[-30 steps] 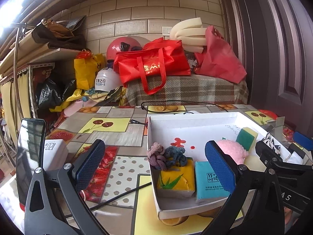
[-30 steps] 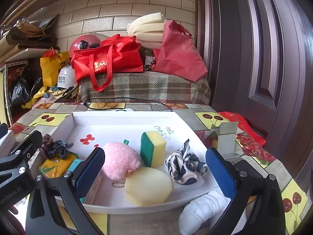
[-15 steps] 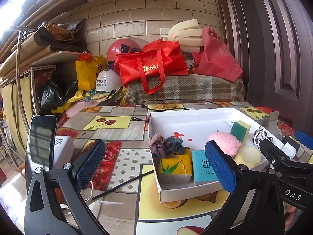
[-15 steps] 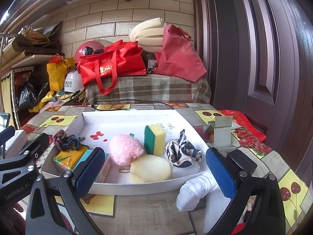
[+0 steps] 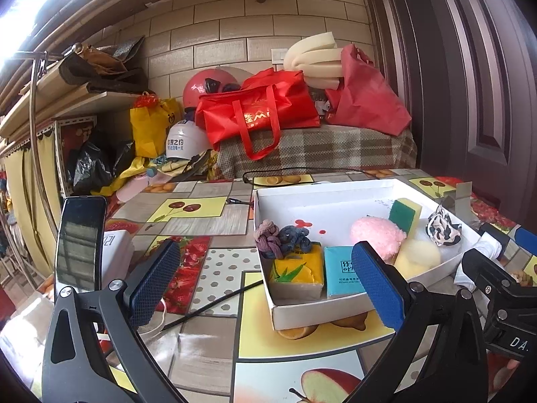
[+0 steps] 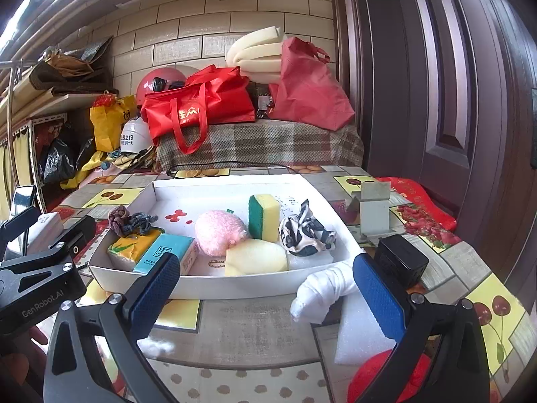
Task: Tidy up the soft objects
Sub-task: 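Move both tools back toward the red plush ball and rope knot, then grasp the red plush ball with the left tool while the right grasps the braided rope knot, then carry the red ball and rope knot into the box and open both tools, then move both tools toward the white sock and white foam block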
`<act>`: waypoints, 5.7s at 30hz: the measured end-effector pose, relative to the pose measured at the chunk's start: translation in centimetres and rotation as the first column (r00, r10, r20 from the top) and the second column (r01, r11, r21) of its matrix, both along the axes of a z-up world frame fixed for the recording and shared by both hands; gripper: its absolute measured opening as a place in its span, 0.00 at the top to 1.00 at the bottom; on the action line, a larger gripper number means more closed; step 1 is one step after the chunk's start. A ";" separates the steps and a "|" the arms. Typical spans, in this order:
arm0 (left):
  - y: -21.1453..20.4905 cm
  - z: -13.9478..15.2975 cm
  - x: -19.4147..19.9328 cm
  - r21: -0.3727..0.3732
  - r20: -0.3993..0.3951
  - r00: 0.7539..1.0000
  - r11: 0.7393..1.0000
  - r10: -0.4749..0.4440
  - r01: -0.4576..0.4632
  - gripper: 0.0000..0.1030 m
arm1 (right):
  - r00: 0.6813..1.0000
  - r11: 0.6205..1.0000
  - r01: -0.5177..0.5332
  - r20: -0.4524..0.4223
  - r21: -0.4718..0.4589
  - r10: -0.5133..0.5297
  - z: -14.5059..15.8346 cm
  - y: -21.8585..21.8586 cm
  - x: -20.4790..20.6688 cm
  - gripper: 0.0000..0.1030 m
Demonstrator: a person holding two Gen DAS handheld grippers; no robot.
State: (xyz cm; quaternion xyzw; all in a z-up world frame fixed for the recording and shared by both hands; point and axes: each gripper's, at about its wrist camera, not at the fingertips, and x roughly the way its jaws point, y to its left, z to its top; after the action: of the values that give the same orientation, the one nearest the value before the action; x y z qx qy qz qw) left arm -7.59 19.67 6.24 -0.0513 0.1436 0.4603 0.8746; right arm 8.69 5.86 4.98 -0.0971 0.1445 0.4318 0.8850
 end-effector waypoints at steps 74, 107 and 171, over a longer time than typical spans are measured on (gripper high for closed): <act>-6.1 -0.1 0.1 -0.018 0.001 0.950 0.950 -0.312 0.312 0.47 | 0.989 0.991 -0.110 -0.105 -0.070 0.103 -0.1 -12.2 6.2 0.74; 5.9 -0.9 6.0 -0.132 -0.077 0.985 0.981 -0.154 0.143 0.46 | 0.977 0.970 -0.202 -0.091 -0.133 0.191 -0.9 7.3 3.4 0.73; -2.5 -0.6 7.4 -0.160 -0.067 0.918 0.912 -0.391 0.377 0.00 | 0.982 0.901 -0.064 -0.187 -0.428 -0.019 -4.1 0.4 7.6 0.26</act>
State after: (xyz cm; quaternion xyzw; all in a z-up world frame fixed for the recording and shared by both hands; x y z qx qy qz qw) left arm -0.18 17.15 5.59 -0.0626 0.2261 0.2699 0.9339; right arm 16.30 6.31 0.86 -0.2517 0.3178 0.4063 0.8189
